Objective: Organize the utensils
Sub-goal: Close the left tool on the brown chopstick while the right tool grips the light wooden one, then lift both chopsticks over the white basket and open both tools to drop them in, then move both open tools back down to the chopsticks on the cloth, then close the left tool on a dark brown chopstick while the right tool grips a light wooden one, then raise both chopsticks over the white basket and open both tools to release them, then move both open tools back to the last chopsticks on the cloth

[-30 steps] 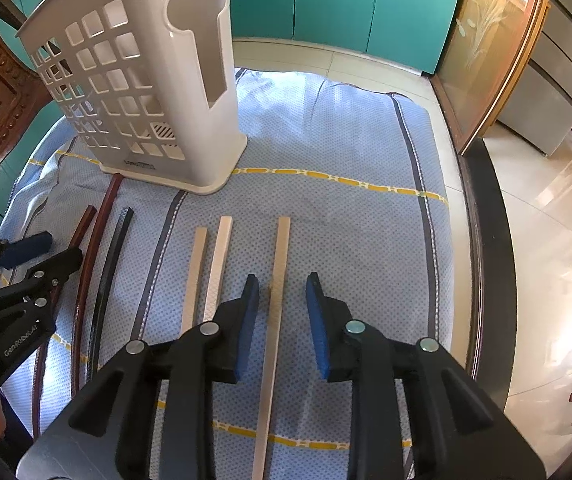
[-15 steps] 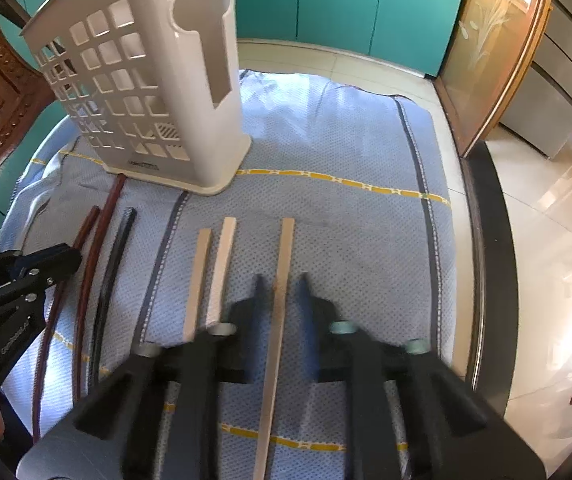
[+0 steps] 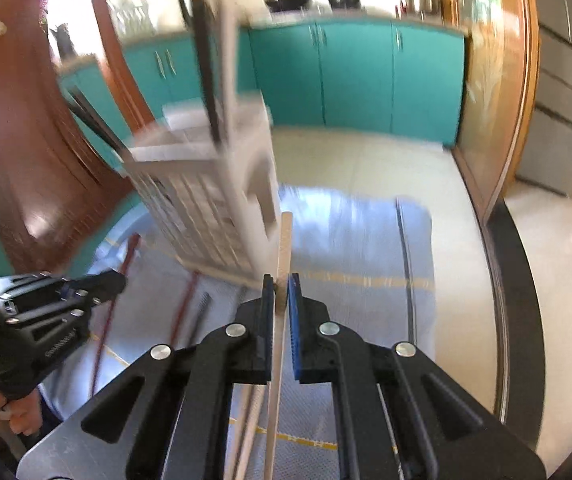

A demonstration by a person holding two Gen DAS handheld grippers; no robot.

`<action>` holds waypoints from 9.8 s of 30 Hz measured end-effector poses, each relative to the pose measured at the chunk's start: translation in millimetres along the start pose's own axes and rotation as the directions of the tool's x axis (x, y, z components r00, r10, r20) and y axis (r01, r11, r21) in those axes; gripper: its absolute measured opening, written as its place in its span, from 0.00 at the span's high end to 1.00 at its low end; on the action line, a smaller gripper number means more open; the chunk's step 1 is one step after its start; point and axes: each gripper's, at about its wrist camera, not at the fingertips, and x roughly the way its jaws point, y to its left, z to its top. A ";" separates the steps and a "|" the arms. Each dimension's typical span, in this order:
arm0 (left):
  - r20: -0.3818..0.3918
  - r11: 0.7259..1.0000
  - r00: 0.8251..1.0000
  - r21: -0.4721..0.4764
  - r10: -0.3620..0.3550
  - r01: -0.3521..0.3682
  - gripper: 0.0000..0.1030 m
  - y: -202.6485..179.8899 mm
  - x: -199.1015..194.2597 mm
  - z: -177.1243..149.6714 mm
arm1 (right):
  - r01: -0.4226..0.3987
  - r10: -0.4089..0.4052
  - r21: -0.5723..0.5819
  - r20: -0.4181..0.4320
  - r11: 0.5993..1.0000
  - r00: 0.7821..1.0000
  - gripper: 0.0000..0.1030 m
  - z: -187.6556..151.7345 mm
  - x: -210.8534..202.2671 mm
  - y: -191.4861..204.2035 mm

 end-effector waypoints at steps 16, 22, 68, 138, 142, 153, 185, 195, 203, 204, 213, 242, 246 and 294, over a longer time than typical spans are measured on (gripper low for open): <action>0.272 0.992 0.957 -0.034 -0.106 0.120 0.93 10.0 -130.4 29.4 | -0.181 0.175 -0.009 0.297 0.984 0.939 0.92 23.4 -109.7 -6.5; 0.382 0.988 0.916 -0.032 -0.127 0.150 0.93 14.9 -172.6 78.4 | -0.233 0.216 0.004 0.357 0.973 0.909 0.92 71.6 -129.7 -2.0; 0.397 0.991 0.917 -0.130 0.039 0.013 0.64 22.6 -89.7 43.4 | -0.029 0.031 0.216 -0.007 0.976 0.999 0.58 26.3 4.2 -47.4; -0.231 0.998 0.973 -0.063 0.012 -0.027 0.59 15.7 61.9 -26.9 | 0.127 -0.093 0.071 -0.359 0.989 0.929 0.82 -43.2 85.4 -11.3; -0.230 0.998 0.973 -0.060 0.014 -0.028 0.58 17.3 62.8 -26.1 | 0.123 -0.086 0.082 -0.357 0.989 0.930 0.82 -42.5 85.6 -12.9; -0.242 0.998 0.970 -0.052 0.019 -0.033 0.58 15.6 67.6 -27.3 | 0.119 -0.084 0.079 -0.351 0.990 0.933 0.73 -43.2 85.8 -9.3; -0.226 0.981 0.969 -0.184 -0.099 0.058 0.58 48.2 58.8 -10.7 | 0.125 -0.081 0.116 -0.327 0.985 0.941 0.92 -35.0 75.1 -22.8; -0.246 0.993 0.968 -0.117 -0.038 0.010 0.58 22.7 79.3 -4.5 | 0.132 -0.106 0.050 -0.358 0.990 0.928 0.75 -44.9 80.9 -14.4; -0.231 0.997 0.972 -0.056 0.039 -0.053 0.58 -13.9 83.1 -7.7 | 0.185 -0.180 -0.017 -0.327 0.983 0.928 0.75 -45.0 85.8 -10.7; -0.230 0.997 0.972 -0.054 0.042 -0.056 0.58 -18.3 82.3 -6.9 | 0.194 -0.193 -0.028 -0.318 0.981 0.928 0.75 -44.7 87.3 -9.4; -0.233 0.999 0.972 -0.024 0.026 -0.032 0.91 -49.3 89.8 6.0 | 0.148 -0.151 -0.031 -0.300 0.988 0.942 0.93 -43.6 93.2 -5.5; 0.239 1.000 0.971 -0.025 -0.007 0.013 0.93 -22.7 -149.3 52.1 | -0.172 0.156 0.023 0.313 0.985 0.937 0.94 53.4 -114.1 16.1; 0.284 0.996 0.955 -0.018 -0.080 0.089 0.93 -5.7 -180.8 101.5 | -0.172 0.163 -0.009 0.364 0.985 0.917 0.94 110.6 -133.7 27.6; 0.345 0.993 0.933 0.025 0.102 -0.118 0.67 -5.5 -125.9 55.4 | -0.124 0.211 -0.228 0.413 0.966 0.886 0.52 25.5 -139.6 38.5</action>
